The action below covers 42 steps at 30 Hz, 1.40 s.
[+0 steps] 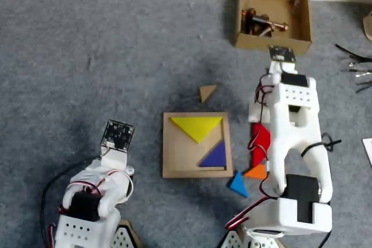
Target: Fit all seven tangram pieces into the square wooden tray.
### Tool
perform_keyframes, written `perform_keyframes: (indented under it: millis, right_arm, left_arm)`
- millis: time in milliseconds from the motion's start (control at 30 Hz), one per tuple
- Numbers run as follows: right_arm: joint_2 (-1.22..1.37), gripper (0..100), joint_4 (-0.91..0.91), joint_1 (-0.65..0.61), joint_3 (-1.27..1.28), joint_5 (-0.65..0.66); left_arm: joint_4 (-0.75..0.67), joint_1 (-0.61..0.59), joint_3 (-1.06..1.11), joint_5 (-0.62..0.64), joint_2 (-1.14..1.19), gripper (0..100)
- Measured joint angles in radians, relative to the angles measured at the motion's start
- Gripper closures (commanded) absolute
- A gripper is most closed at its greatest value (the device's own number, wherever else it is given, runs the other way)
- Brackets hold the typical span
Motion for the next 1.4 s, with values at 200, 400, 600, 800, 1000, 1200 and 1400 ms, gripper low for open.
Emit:
perform_keyframes:
  millis: [200,400,600,800,1000,1200,1400]
  right_arm:
    - [0.000,76.0,0.000,0.046,0.058,-0.043]
    - [0.000,76.0,0.000,0.077,0.063,-0.104]
    - [0.000,75.8,0.038,0.074,0.069,-0.110]
    - [0.000,75.6,0.038,0.071,0.117,-0.084]
    - [0.000,75.6,0.037,0.049,0.129,-0.060]
    - [0.000,75.5,0.008,0.009,0.172,-0.017]
    - [0.000,65.3,-0.028,-0.009,0.172,-0.002]
  left_arm:
    - [0.000,0.000,0.000,0.000,0.000,99]
    - [0.000,0.000,0.000,0.000,0.000,99]
    - [0.000,0.000,0.000,0.000,0.000,99]
    - [0.000,0.000,0.000,0.000,0.000,99]
    - [0.000,0.000,0.000,0.000,0.000,99]
    - [0.000,0.000,0.000,0.000,0.000,99]
    - [0.000,0.000,0.000,0.000,0.000,99]
